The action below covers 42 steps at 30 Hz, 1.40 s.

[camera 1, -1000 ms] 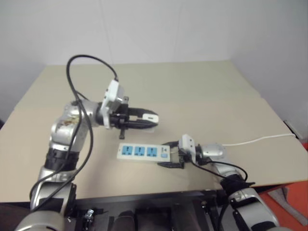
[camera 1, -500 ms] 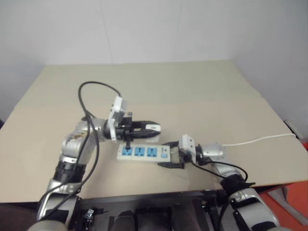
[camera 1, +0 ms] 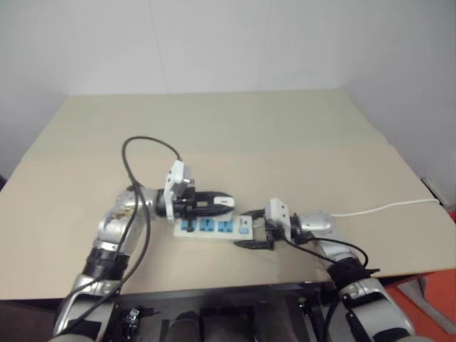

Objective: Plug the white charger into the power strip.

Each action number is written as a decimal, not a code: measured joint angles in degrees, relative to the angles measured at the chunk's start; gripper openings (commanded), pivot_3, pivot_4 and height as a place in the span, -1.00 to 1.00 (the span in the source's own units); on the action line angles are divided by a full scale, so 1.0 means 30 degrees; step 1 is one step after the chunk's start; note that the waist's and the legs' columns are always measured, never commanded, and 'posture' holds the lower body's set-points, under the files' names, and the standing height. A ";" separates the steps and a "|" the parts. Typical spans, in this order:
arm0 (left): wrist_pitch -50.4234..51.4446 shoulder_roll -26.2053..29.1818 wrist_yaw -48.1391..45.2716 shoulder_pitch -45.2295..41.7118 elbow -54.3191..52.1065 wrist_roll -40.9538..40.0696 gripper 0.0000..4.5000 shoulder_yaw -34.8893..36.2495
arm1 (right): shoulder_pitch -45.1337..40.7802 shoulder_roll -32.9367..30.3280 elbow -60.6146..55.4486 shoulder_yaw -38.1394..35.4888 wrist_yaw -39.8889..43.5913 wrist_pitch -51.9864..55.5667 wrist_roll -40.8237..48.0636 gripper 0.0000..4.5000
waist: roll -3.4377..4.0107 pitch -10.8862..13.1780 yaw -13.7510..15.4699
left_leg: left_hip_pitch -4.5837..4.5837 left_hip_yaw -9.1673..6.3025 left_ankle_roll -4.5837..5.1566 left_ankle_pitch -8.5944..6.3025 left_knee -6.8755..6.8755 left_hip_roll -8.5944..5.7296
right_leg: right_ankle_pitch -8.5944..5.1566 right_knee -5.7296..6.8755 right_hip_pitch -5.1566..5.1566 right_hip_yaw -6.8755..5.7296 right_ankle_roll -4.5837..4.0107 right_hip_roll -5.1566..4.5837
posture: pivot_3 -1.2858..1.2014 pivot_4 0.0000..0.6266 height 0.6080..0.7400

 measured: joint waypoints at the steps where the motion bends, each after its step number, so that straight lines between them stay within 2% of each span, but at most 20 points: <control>1: -0.0027 -0.0051 -0.0010 0.0000 0.0041 0.0005 -0.55 -0.0034 | 0.0002 -0.0014 -0.0053 0.0001 0.0012 0.0102 0.0014 0.53 | 0.0001 0.0001 0.0000 | -0.0007 -0.0001 0.0000 0.0000 -0.0001 0.0000 | 0.0002 -0.0010 -0.0002 -0.0003 0.0003 0.0000 | 0.03 -0.52 1.00; 25: -0.2153 -0.1028 -0.0138 0.0580 0.1685 0.1146 -0.55 -0.0961 | 0.0044 -0.0151 -0.0378 -0.0009 0.0106 0.0612 0.0106 0.53 | 0.0010 0.0009 -0.0004 | -0.0092 -0.0002 0.0000 0.0000 -0.0014 -0.0002 | 0.0044 -0.0124 -0.0032 -0.0006 0.0047 -0.0012 | 0.03 -0.52 1.00; 42: -0.3765 -0.1061 -0.0715 0.0568 0.3105 0.1371 -0.55 -0.1179 | 0.0110 -0.0173 -0.0557 0.0001 0.0014 0.0666 0.0105 0.53 | 0.0013 0.0012 -0.0022 | -0.0129 -0.0007 0.0001 0.0000 -0.0023 0.0007 | 0.0041 -0.0135 -0.0065 -0.0012 0.0051 -0.0003 | 0.03 -0.52 1.00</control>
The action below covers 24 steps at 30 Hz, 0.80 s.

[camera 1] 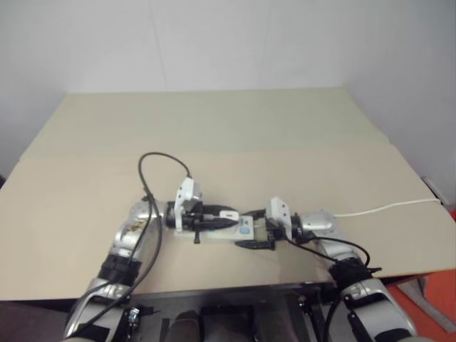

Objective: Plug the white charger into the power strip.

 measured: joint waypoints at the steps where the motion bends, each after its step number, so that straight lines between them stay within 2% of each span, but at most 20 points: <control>1: -0.0079 0.0017 -0.0082 -0.0025 0.0075 -0.0001 -0.55 0.0000 | -0.0001 0.0001 -0.0009 0.0000 -0.0006 0.0002 0.0000 0.53 | 0.0000 0.0000 -0.0005 | 0.0000 0.0001 0.0000 0.0000 -0.0004 0.0000 | 0.0000 0.0000 0.0000 0.0000 0.0000 0.0000 | 0.03 -0.52 1.00; 13: -0.0423 0.1351 -0.0371 -0.0151 -0.0067 0.0208 -0.55 -0.0701 | 0.0002 0.0056 -0.0179 0.0190 -0.0172 0.0116 0.0002 0.53 | 0.0002 -0.0003 -0.0123 | 0.0033 0.0002 0.0000 0.0000 -0.0115 0.0022 | 0.0000 -0.0058 0.0003 0.0012 -0.0001 0.0022 | 0.03 -0.52 1.00; 22: -0.0656 0.2410 -0.0447 0.0424 -0.1094 0.0207 -0.55 -0.0972 | 0.0002 0.0253 -0.0364 0.0531 -0.0210 0.0115 0.0010 0.53 | 0.0014 -0.0023 -0.0177 | 0.0095 0.0037 -0.0002 -0.0006 -0.0315 0.0264 | 0.0072 -0.0304 0.0026 0.0038 -0.0127 0.0271 | 0.03 -0.52 1.00; 24: -0.0700 0.2649 -0.0465 0.0410 -0.1189 0.0285 -0.22 -0.1113 | -0.0002 0.0281 -0.0363 0.0585 -0.0235 0.0116 0.0013 0.53 | 0.0027 -0.0034 -0.0179 | 0.0113 0.0042 0.0003 -0.0010 -0.0344 0.0281 | 0.0068 -0.0304 0.0025 0.0038 -0.0135 0.0292 | 0.03 -0.52 1.00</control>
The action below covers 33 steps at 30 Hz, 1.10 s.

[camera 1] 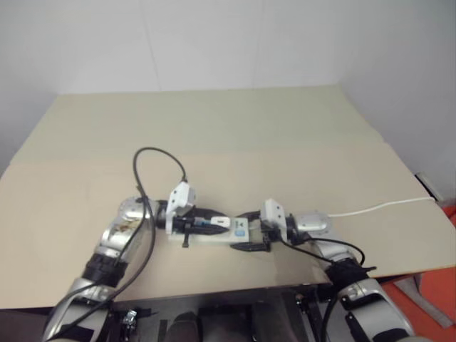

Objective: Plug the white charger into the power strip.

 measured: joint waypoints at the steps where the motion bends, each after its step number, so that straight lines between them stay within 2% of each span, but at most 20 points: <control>1: 0.0134 0.0576 0.0029 0.0085 0.0238 0.0748 -0.10 -0.0266 | -0.0042 -0.0019 0.0001 0.0004 0.0086 0.0000 -0.0012 0.53 | 0.0015 -0.0003 -0.0035 | 0.0011 0.0015 0.0002 -0.0001 -0.0009 0.0001 | -0.0004 0.0004 -0.0007 0.0012 -0.0006 0.0010 | 0.03 -0.52 1.00; 4: 0.0331 0.1309 -0.0027 0.0285 0.0588 0.1062 0.33 0.0044 | 0.0053 -0.0324 0.0028 -0.0198 0.0239 -0.0008 0.0060 0.53 | 0.0066 -0.0028 0.0157 | 0.0034 0.0032 0.0004 -0.0002 -0.0046 0.0000 | -0.0016 -0.0009 0.0002 0.0005 -0.0027 0.0000 | 0.03 -0.52 1.00; 8: 0.0592 0.1217 -0.0024 0.0143 0.0718 0.1091 0.90 0.0313 | 0.0064 -0.0370 0.0066 -0.0277 0.0293 -0.0010 0.0064 0.53 | 0.0069 -0.0029 0.0378 | 0.0014 0.0052 0.0004 -0.0001 -0.0037 -0.0006 | -0.0016 -0.0014 -0.0005 0.0011 -0.0026 -0.0014 | 0.03 -0.52 1.00; 9: 0.0802 0.1190 -0.0043 0.0031 0.0753 0.1076 0.99 0.0319 | 0.0064 -0.0368 0.0059 -0.0281 0.0296 -0.0010 0.0063 0.53 | 0.0069 -0.0029 0.0382 | 0.0011 0.0054 0.0004 -0.0001 -0.0037 -0.0004 | -0.0016 -0.0012 -0.0007 0.0009 -0.0027 -0.0011 | 0.03 -0.52 1.00; 15: 0.1957 0.1122 -0.0093 -0.0514 0.0559 0.0640 0.99 0.0696 | 0.0061 -0.0360 -0.0100 -0.0331 0.0481 -0.0014 0.0065 0.53 | 0.0062 -0.0025 0.0393 | -0.0141 0.0069 0.0003 0.0000 -0.0021 -0.0001 | 0.0030 0.0003 -0.0158 0.0004 -0.0099 -0.0002 | 0.03 -0.52 1.00; 20: 0.3494 0.2157 -0.0863 -0.2248 -0.0971 -0.0981 0.99 0.1942 | 0.0047 -0.0315 -0.0163 -0.0375 0.0564 -0.0016 0.0059 0.53 | 0.0043 -0.0015 0.0365 | -0.0207 0.0108 0.0003 0.0000 0.0003 0.0000 | 0.0071 0.0019 -0.0241 0.0010 -0.0164 0.0005 | 0.03 -0.52 1.00; 22: 0.3739 0.2790 -0.1224 -0.2538 -0.1388 -0.1337 1.00 0.2360 | 0.0054 -0.0305 -0.0194 -0.0401 0.0590 -0.0016 0.0059 0.85 | 0.0042 -0.0015 0.0335 | -0.0205 0.0172 0.0003 -0.0001 0.0000 0.0000 | 0.0070 0.0017 -0.0240 0.0010 -0.0164 0.0005 | 0.03 -0.52 1.00; 24: 0.3852 0.3259 -0.1521 -0.2558 -0.1521 -0.1411 1.00 0.2669 | 0.0104 -0.0352 -0.0337 -0.0459 0.0607 0.0027 0.0060 0.99 | 0.0041 -0.0013 0.0331 | -0.0212 0.0203 0.0003 -0.0001 -0.0001 0.0002 | 0.0070 0.0015 -0.0245 0.0008 -0.0163 0.0004 | 0.03 -0.52 1.00; 29: 0.4009 0.3808 -0.1702 -0.2525 -0.1578 -0.1669 1.00 0.3481 | 0.0664 -0.0797 -0.1476 -0.0644 0.0552 0.0394 0.0165 0.99 | 0.0039 -0.0003 0.0535 | -0.0309 0.0216 0.0003 -0.0001 0.0003 0.0001 | 0.0070 0.0004 -0.0317 -0.0008 -0.0164 -0.0004 | 0.03 -0.52 1.00; 33: 0.4038 0.4410 -0.1625 -0.1723 -0.1875 -0.1856 1.00 0.4258 | 0.1707 -0.2140 -0.3414 -0.1146 0.0538 0.1072 0.0732 0.99 | 0.0046 0.0002 0.0689 | -0.0596 0.0230 0.0001 0.0000 0.0056 -0.0018 | 0.0080 0.0038 -0.0607 0.0000 -0.0163 -0.0039 | 0.03 -0.52 1.00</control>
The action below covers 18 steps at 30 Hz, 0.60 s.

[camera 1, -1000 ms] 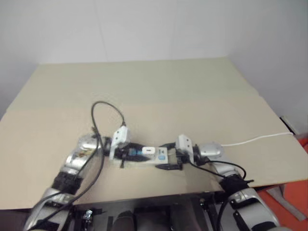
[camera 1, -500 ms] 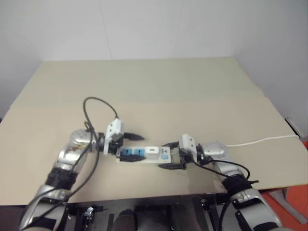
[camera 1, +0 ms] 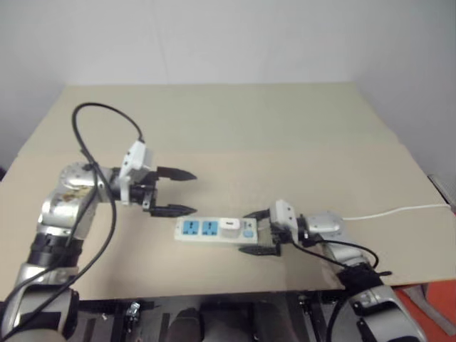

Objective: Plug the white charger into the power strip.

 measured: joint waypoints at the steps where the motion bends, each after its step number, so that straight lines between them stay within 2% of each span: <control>1: 0.0024 0.0126 0.0095 0.0333 -0.0058 -0.0061 1.00 0.0214 | 0.0350 -0.0498 -0.0576 -0.0332 -0.0063 0.0233 0.0107 0.99 | 0.0002 0.0002 0.0035 | -0.0088 -0.0002 -0.0001 0.0001 0.0011 -0.0001 | 0.0005 0.0000 -0.0070 -0.0008 0.0003 -0.0004 | 0.03 -0.52 1.00; 8: 0.0331 0.1926 0.0531 0.2617 -0.1535 -0.0602 1.00 0.2300 | 0.2611 -0.4161 -0.5449 -0.3657 -0.0333 0.2135 0.2517 0.99 | 0.0012 0.0018 0.0233 | -0.0183 0.0007 0.0025 -0.0057 0.0006 0.0014 | 0.0003 -0.0036 -0.0126 -0.0015 0.0009 0.0001 | 0.03 -0.52 1.00; 18: 0.0529 0.4612 0.0003 0.6330 -0.2227 -0.0992 1.00 0.5130 | 0.5229 -0.7219 -0.6865 -0.7404 -0.0472 0.3510 0.4477 0.99 | 0.0009 0.0025 0.0387 | -0.0127 0.0081 0.0028 -0.0066 0.0009 0.0016 | -0.0002 -0.0088 -0.0084 0.0006 0.0013 -0.0003 | 0.03 -0.52 1.00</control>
